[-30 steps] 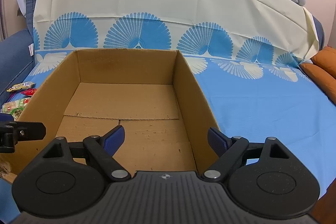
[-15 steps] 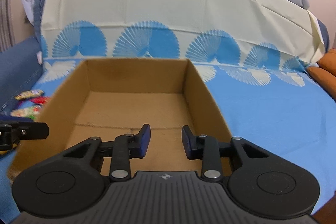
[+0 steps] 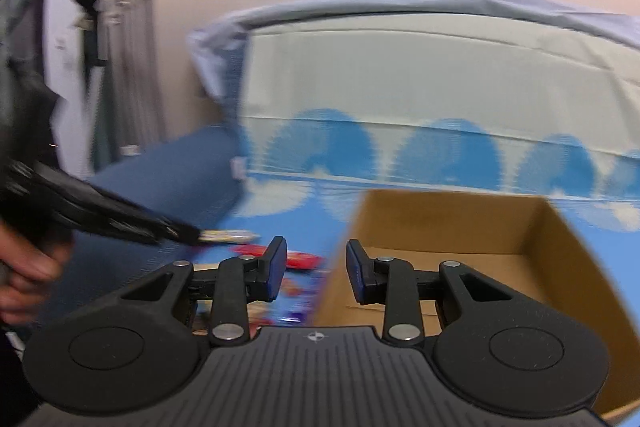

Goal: Organize snacks
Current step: 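Move both tools from the box toward the scattered snacks, then grasp the red packet with the right tool while the left tool grasps the cookie bag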

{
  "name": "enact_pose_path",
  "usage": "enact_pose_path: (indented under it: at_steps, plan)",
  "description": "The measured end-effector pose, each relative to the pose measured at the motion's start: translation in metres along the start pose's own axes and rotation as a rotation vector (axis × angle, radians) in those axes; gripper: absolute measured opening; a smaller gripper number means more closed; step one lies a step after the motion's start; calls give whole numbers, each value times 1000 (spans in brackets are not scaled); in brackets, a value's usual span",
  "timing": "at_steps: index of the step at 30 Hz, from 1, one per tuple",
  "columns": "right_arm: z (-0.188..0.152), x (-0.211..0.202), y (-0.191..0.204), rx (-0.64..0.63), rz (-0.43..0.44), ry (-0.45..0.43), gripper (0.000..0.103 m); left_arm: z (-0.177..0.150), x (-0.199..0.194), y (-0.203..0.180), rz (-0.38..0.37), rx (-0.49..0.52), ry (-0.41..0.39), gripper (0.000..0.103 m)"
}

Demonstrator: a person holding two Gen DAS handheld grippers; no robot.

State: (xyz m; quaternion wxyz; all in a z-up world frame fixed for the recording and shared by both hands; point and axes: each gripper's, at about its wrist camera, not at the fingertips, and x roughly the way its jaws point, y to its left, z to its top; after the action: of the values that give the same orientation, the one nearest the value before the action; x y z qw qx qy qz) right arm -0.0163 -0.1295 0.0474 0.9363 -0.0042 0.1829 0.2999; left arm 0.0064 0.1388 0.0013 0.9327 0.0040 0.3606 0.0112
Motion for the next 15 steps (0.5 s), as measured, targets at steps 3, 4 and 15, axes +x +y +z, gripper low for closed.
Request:
enact_pose_path:
  at_steps: [3,4,15]
  plan:
    - [-9,26,37,-22,70,46,28,-3,5,24,32,-48,32,15]
    - [-12,33,49,-21,85,68,28,-4,7,29,47,-61,42,15]
    - [-66,119,92,44,-50,331,52,-24,27,48,198,-89,193,30]
